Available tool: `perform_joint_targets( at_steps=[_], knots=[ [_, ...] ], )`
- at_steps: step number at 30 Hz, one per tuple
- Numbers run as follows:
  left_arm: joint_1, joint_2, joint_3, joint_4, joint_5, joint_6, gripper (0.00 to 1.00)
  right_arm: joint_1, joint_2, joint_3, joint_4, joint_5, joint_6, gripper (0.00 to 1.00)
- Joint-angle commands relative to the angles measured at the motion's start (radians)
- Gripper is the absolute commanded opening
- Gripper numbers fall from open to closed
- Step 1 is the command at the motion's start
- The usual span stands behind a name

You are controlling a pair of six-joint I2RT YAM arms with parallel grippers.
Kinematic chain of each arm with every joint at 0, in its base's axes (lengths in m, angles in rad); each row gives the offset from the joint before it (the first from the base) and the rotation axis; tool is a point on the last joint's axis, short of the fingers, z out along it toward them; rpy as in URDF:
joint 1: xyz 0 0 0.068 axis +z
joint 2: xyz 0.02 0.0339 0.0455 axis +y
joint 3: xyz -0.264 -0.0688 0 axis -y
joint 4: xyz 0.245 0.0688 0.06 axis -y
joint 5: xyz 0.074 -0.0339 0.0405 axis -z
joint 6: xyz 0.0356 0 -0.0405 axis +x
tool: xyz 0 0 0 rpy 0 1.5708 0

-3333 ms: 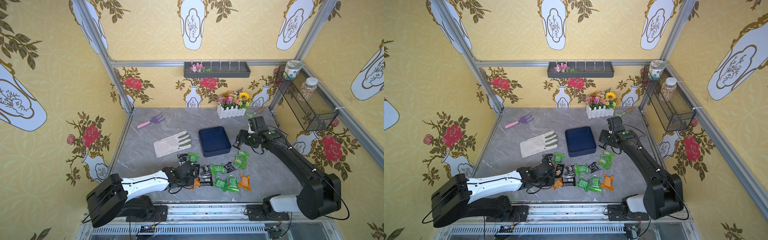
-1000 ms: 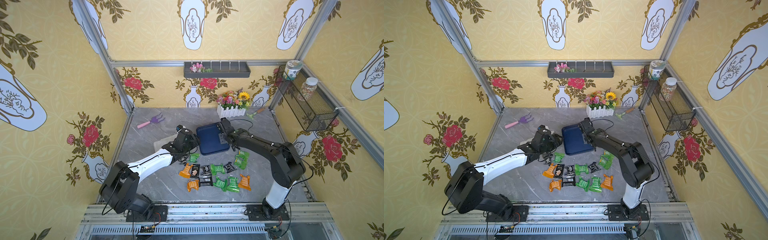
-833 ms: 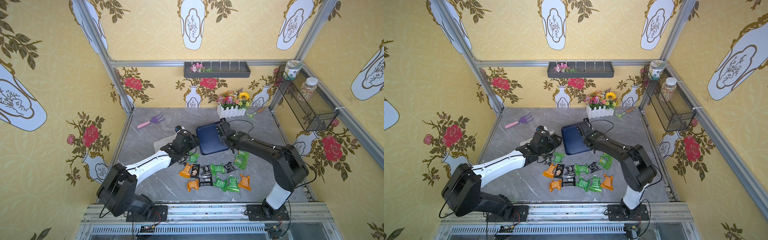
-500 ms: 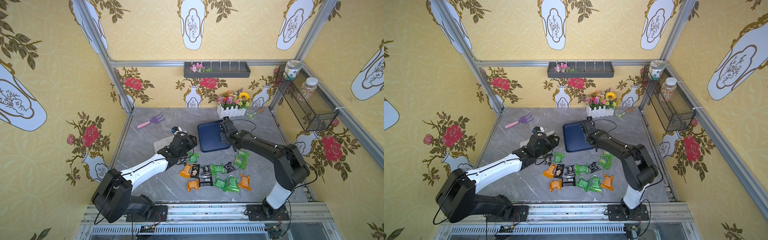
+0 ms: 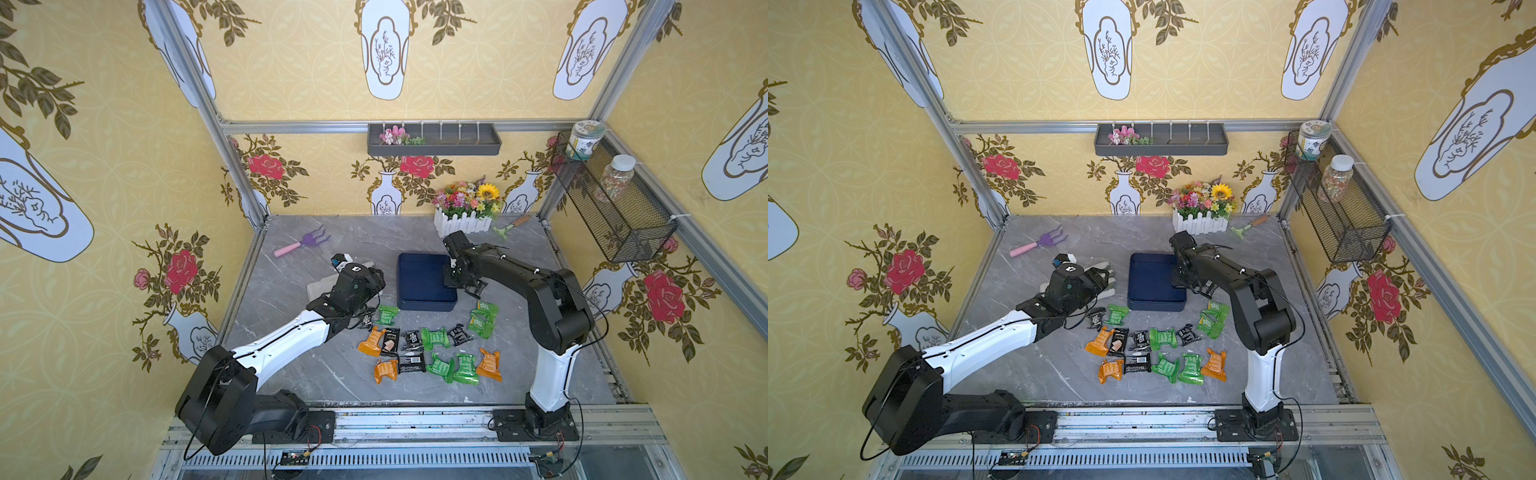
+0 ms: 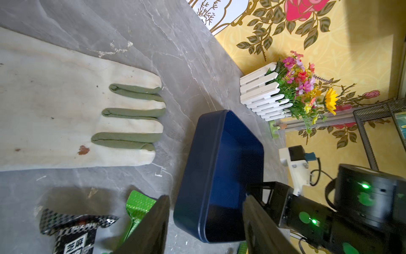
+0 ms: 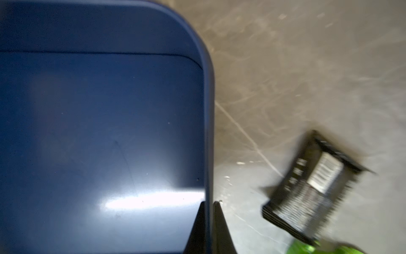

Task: Take the cookies out of the storage box
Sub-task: Adjust the storage box at the center of the board, then reset both arms

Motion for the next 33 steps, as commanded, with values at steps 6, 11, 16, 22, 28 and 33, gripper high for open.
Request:
perform_joint_targets(
  at_steps=[6,11,16,22,28,33],
  knots=[
    [0.011,-0.033,-0.039,0.001,-0.02,-0.009,0.58,0.005,0.019,0.028,-0.029,-0.022,0.006,0.37],
    [0.045,-0.045,-0.041,0.003,-0.032,0.009,0.59,0.008,-0.058,0.018,-0.01,-0.024,-0.003,0.51],
    [0.097,-0.089,-0.035,0.003,-0.138,0.111,0.65,-0.006,-0.329,-0.161,0.166,0.055,0.015,0.64],
    [0.117,-0.21,-0.2,0.375,-0.33,0.453,0.96,-0.1,-0.687,-0.437,0.349,0.233,-0.002,0.76],
    [0.224,-0.181,-0.329,0.639,-0.452,0.779,1.0,-0.232,-0.979,-0.725,0.513,0.349,-0.017,0.79],
    [0.334,-0.206,-0.408,0.71,-0.349,0.926,1.0,-0.271,-1.07,-0.864,0.565,0.409,-0.21,0.86]
  ],
)
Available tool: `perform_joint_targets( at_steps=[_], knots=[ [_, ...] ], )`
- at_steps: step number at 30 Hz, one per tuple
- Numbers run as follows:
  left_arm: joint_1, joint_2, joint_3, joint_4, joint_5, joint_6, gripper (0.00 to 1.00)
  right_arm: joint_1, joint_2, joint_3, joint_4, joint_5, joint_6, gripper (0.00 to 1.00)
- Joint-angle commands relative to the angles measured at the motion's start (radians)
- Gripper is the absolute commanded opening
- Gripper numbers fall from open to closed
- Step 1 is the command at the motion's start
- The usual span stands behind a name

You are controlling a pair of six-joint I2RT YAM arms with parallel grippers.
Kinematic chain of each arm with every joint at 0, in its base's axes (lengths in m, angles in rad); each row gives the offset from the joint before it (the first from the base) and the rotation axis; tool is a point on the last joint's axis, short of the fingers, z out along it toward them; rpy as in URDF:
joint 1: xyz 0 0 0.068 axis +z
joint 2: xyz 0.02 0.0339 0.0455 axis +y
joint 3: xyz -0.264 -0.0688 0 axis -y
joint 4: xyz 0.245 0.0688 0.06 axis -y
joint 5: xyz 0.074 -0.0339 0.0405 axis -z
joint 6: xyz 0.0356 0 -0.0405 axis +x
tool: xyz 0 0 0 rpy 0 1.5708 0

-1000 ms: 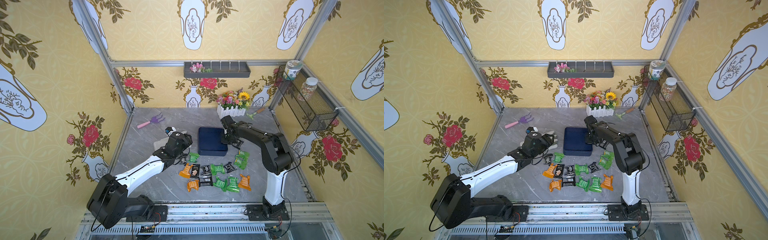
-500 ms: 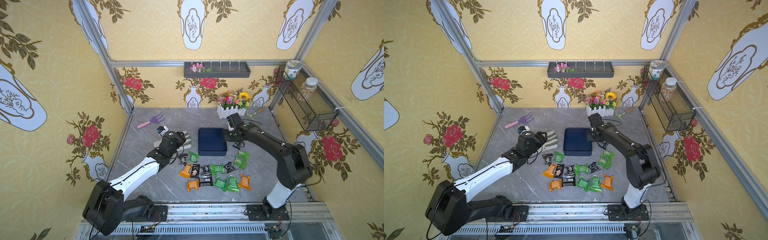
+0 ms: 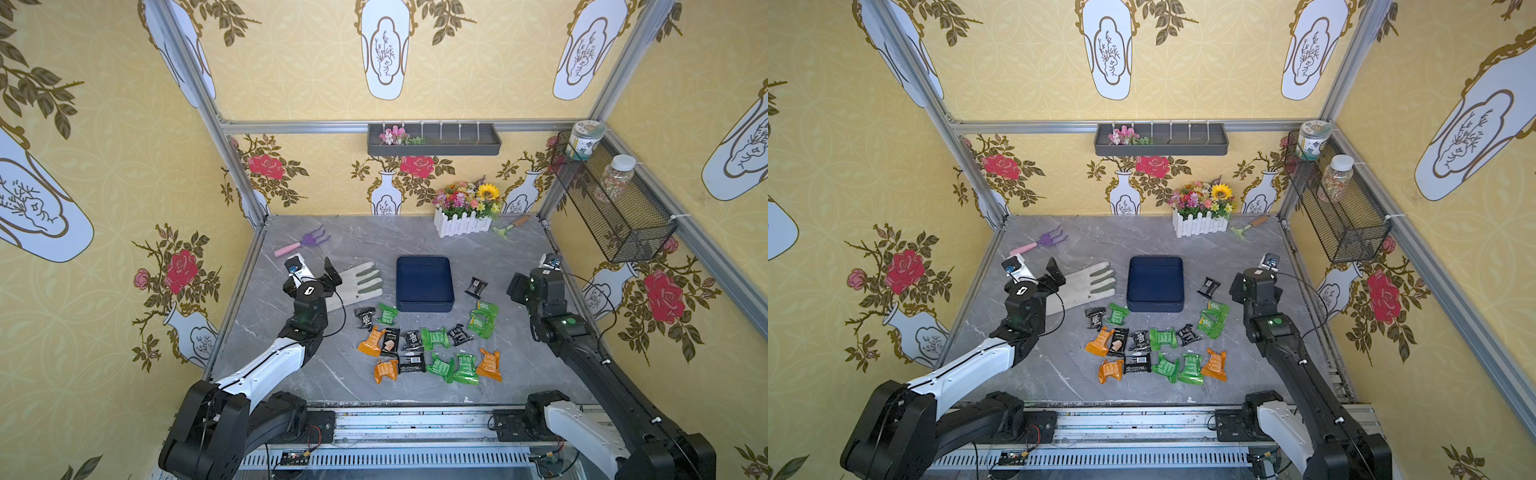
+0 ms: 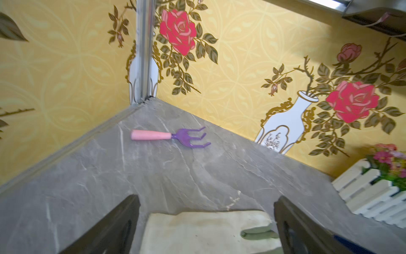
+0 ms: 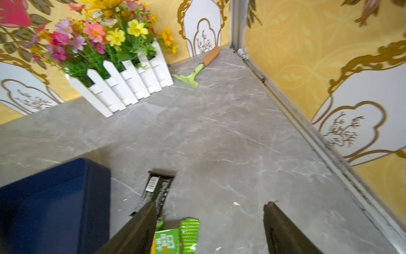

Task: Take the cookies out of the storage box
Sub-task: Reset both arms

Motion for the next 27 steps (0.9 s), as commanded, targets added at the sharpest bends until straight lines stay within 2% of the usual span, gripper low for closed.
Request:
perform_joint_targets(
  at_steps=[1,3,6,10,15,17,22,24,25,27],
  knots=[
    [0.071,-0.026,-0.053,0.128,0.057,0.163,1.0,-0.012,-0.013,-0.063,0.097,0.077,-0.156,0.87],
    [0.138,-0.039,-0.066,0.094,0.132,0.149,1.0,-0.028,0.002,-0.082,0.091,0.074,-0.176,0.87],
    [0.22,-0.01,-0.096,0.083,0.24,0.121,1.0,-0.051,0.018,-0.176,0.221,0.051,-0.185,0.88],
    [0.243,0.04,-0.124,0.164,0.286,0.189,1.0,-0.091,0.062,-0.28,0.424,-0.017,-0.163,0.88],
    [0.304,0.037,-0.131,0.193,0.39,0.19,1.0,-0.105,0.178,-0.359,0.678,-0.091,-0.174,0.89],
    [0.327,0.034,-0.12,0.163,0.439,0.184,1.0,-0.105,0.217,-0.336,0.679,-0.119,-0.186,0.9],
    [0.329,0.025,-0.126,0.076,0.454,0.151,1.0,-0.108,0.314,-0.359,0.868,-0.145,-0.21,0.9],
    [0.329,0.048,-0.172,0.133,0.456,0.142,1.0,-0.121,0.398,-0.374,0.962,-0.179,-0.2,0.91],
    [0.329,0.073,-0.212,0.232,0.457,0.146,1.0,-0.12,0.45,-0.388,1.034,-0.19,-0.206,0.91],
    [0.333,0.091,-0.246,0.317,0.467,0.151,1.0,-0.119,0.529,-0.416,1.18,-0.202,-0.235,0.92]
  ],
)
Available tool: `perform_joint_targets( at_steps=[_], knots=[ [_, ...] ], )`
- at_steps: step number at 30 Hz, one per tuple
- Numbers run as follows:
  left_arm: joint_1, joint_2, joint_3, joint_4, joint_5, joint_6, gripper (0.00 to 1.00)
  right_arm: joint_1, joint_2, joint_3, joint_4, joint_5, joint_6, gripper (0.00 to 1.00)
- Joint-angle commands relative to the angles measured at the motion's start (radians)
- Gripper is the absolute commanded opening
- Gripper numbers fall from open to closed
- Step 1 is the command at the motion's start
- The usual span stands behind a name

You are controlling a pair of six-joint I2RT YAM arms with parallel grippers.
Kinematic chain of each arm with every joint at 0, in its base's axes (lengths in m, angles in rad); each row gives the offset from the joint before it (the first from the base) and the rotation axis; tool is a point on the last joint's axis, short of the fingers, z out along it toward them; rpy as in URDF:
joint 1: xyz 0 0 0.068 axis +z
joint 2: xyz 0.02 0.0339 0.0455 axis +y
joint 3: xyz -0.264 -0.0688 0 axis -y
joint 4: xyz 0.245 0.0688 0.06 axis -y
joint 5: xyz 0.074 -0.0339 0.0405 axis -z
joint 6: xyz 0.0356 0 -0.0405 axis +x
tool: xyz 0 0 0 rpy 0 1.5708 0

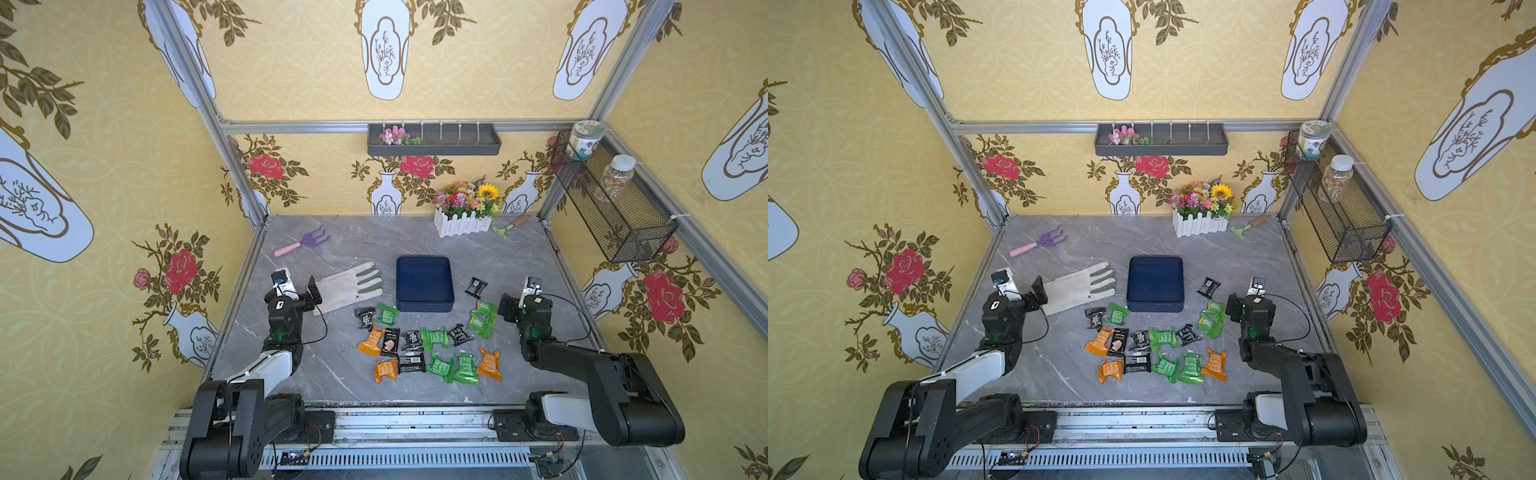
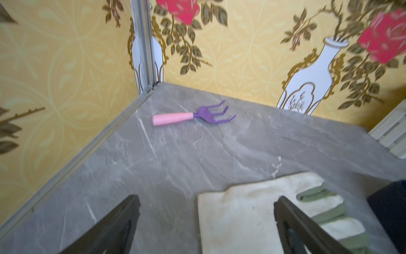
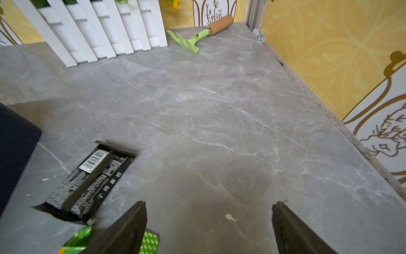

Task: Take the cookies out of the storage box
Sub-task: Reset both arms

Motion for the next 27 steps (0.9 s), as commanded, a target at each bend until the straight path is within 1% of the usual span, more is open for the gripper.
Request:
perform_joint_targets(
  at_steps=[1,2,4,5,6,8,11,27],
  knots=[
    [0.012,0.035,-0.034,0.155,0.033,-0.016,1.0,0.005,0.04,-0.006,0.195,-0.053,-0.032,0.92],
    [0.012,0.057,-0.051,0.208,0.046,-0.011,1.0,0.003,0.023,0.006,0.132,-0.065,-0.026,0.93],
    [0.011,0.11,-0.095,0.309,0.081,-0.001,1.0,0.002,0.06,-0.009,0.232,-0.064,-0.032,0.95],
    [0.012,0.129,-0.094,0.327,0.062,-0.006,1.0,0.001,0.042,0.0,0.186,-0.061,-0.023,0.97],
    [0.016,0.141,-0.086,0.332,0.045,-0.015,1.0,-0.006,0.031,0.006,0.146,-0.068,-0.016,0.98],
    [0.028,0.142,-0.086,0.328,0.051,-0.026,1.0,-0.007,0.053,0.001,0.194,-0.068,-0.022,0.97],
    [0.03,0.138,-0.087,0.327,0.05,-0.028,1.0,-0.005,0.046,0.007,0.167,-0.06,-0.018,0.97],
    [0.029,0.142,-0.095,0.352,0.058,-0.02,1.0,0.009,0.05,0.012,0.165,-0.028,-0.029,0.97]
  ],
)
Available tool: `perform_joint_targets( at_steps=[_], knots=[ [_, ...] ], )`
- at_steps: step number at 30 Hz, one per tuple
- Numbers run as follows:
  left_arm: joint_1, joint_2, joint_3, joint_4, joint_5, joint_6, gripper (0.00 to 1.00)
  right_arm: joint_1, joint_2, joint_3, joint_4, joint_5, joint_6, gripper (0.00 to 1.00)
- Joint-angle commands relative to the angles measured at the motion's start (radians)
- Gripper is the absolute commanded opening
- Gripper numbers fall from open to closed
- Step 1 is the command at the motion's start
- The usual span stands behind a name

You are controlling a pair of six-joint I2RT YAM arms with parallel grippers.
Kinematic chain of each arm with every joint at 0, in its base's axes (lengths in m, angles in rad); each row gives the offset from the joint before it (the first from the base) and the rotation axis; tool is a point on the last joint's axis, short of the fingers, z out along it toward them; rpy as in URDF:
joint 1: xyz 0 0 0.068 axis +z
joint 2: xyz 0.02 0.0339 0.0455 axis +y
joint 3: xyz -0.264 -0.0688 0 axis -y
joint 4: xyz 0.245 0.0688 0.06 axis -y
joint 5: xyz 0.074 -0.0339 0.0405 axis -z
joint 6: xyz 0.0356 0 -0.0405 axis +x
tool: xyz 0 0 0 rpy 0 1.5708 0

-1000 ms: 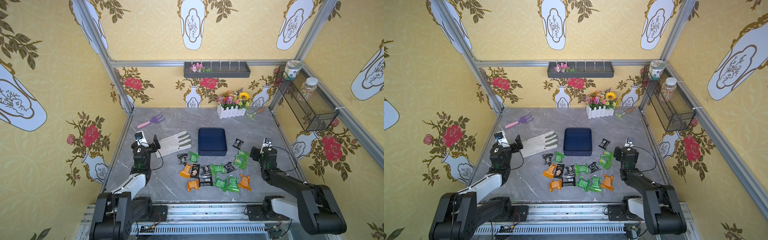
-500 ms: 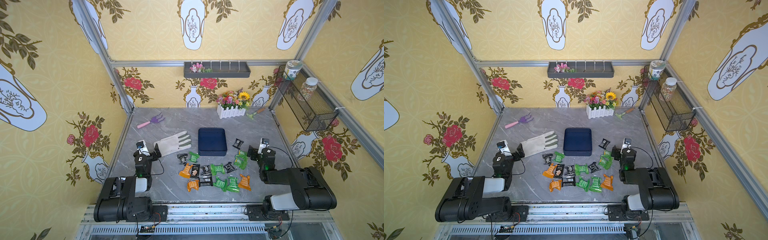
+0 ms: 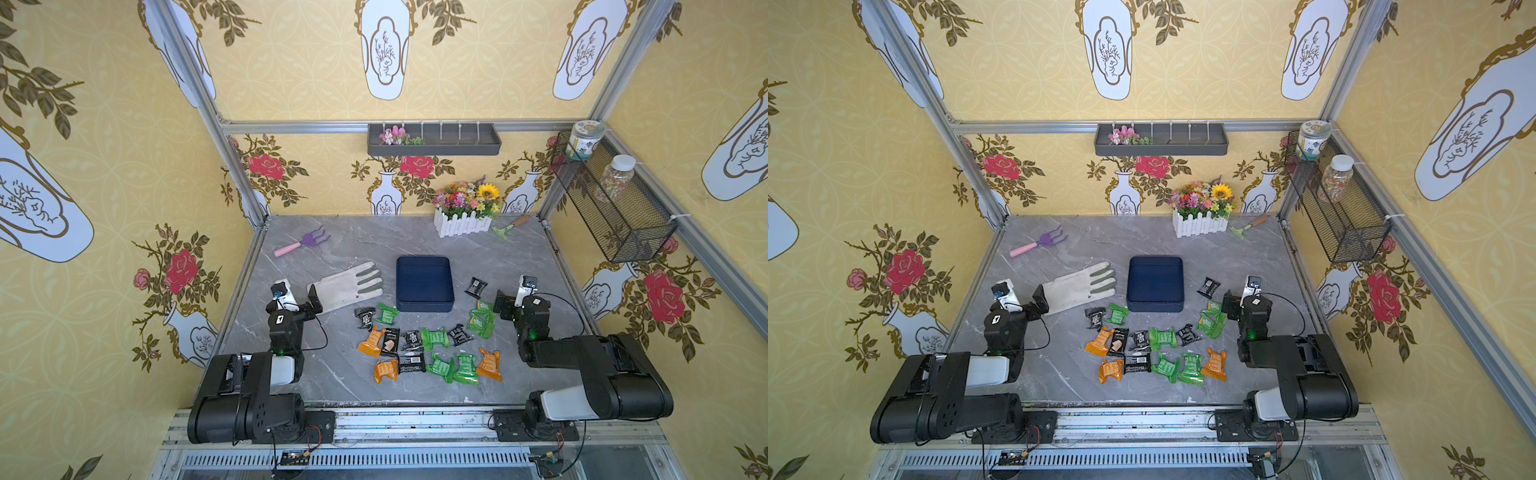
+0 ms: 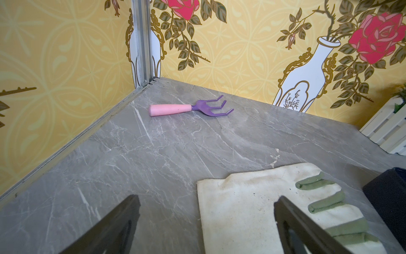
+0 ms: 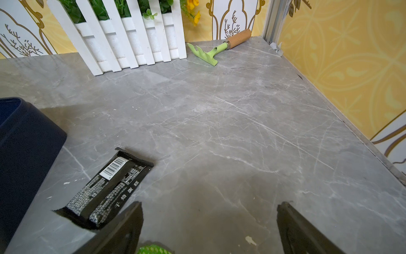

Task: Take the cookies out of the storage box
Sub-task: Reset both arms

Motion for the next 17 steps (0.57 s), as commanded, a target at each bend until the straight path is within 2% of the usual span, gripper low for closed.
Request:
perform_joint_targets(
  at_steps=[1,7,17],
  knots=[
    [0.0,0.003,-0.004,0.037,0.008,0.004,1.0,0.003,-0.002,0.004,0.04,0.022,-0.002,0.97],
    [0.0,0.005,-0.003,0.037,0.009,0.004,1.0,0.037,0.008,0.017,0.028,0.057,-0.025,0.97],
    [0.0,0.004,-0.004,0.037,0.009,0.004,1.0,0.033,0.007,0.028,0.006,0.004,-0.034,0.97]
  ],
)
